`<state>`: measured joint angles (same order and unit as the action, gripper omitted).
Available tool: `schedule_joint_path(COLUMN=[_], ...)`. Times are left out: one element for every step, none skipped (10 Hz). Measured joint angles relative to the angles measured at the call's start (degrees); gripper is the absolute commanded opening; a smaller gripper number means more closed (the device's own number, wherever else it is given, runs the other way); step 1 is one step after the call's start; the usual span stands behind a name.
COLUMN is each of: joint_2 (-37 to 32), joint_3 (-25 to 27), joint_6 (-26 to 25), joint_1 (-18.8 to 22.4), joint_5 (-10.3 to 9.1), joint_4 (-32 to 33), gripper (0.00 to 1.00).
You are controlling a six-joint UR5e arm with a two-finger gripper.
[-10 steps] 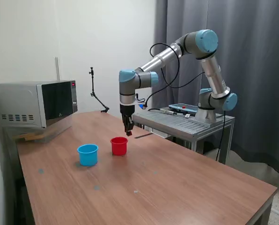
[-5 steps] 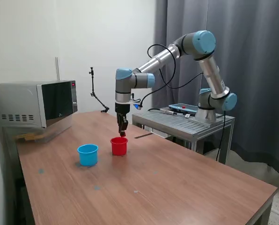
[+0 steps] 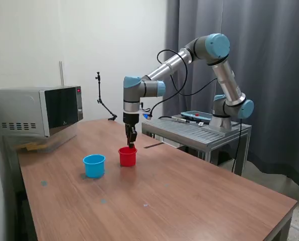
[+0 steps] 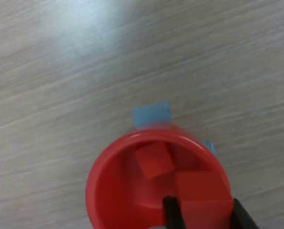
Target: Place red objects in the red bin, and blue objects in the blue bin.
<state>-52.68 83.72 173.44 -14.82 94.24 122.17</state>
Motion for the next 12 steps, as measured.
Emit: schedule_joint_path(joint_2=[0.1, 0.2, 0.2, 0.2, 0.3, 0.3, 0.3, 0.3, 0.3, 0.3, 0.3, 0.3], joint_3=[0.0, 0.0, 0.0, 0.0, 0.0, 0.0, 0.1, 0.1, 0.2, 0.2, 0.2, 0.2], joint_6=[0.0, 0.0, 0.0, 0.1, 0.1, 0.1, 0.1, 0.1, 0.1, 0.1, 0.1, 0.1], joint_1=[-0.2, -0.3, -0.4, -0.6, -0.7, -0.8, -0.8, -0.8, -0.8, -0.8, -0.8, -0.8], joint_5=[-0.01, -0.02, -0.02, -0.02, -0.02, -0.02, -0.02, -0.02, -0.02, -0.02, -0.02, -0.02], joint_4=[0.0, 0.1, 0.1, 0.1, 0.1, 0.1, 0.1, 0.1, 0.1, 0.1, 0.1, 0.0], gripper=[0.00, 0.00, 0.00, 0.00, 0.00, 0.00, 0.00, 1.00, 1.00, 1.00, 1.00, 1.00])
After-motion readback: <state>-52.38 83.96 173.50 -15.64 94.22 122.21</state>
